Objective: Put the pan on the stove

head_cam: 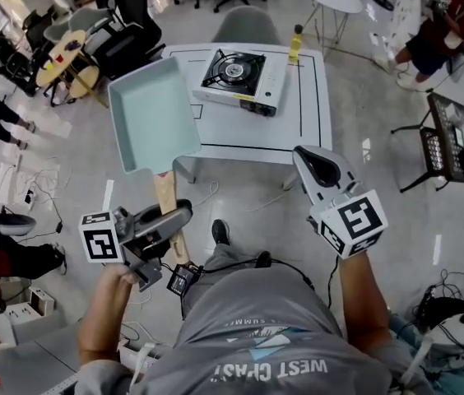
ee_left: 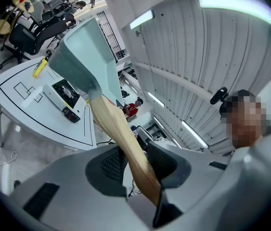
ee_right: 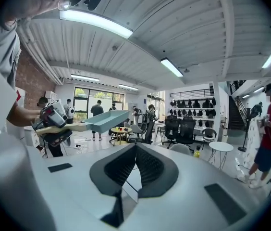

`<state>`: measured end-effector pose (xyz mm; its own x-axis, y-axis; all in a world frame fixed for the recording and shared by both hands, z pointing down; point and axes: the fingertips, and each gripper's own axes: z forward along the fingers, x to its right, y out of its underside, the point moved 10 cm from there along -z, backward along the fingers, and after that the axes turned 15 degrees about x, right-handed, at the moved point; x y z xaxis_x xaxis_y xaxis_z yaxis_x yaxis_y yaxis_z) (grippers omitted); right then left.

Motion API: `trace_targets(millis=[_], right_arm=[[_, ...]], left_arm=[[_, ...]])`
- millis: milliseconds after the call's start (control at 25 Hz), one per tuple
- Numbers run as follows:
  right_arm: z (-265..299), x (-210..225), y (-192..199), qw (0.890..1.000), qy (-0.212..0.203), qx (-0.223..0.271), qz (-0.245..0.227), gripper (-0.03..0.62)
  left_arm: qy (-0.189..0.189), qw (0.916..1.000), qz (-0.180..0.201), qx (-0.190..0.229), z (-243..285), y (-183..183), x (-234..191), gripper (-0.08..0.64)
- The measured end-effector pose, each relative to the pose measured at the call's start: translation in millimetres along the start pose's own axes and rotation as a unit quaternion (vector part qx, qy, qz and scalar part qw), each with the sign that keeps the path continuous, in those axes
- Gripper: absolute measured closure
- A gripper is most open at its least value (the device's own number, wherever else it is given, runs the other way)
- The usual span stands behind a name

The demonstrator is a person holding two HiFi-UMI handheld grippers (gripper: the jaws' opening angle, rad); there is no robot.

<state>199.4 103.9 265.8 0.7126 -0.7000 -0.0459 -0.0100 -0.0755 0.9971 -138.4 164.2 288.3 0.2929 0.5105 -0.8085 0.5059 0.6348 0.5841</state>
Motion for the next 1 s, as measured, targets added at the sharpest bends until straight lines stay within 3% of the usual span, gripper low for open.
trace_targets(millis=[1000], right_arm=[[108,9,14,0.993,0.113,-0.025,-0.002,0.58]], left_arm=[[0.07,0.9936,-0.022,-0.086,43,-138,-117,0.434]])
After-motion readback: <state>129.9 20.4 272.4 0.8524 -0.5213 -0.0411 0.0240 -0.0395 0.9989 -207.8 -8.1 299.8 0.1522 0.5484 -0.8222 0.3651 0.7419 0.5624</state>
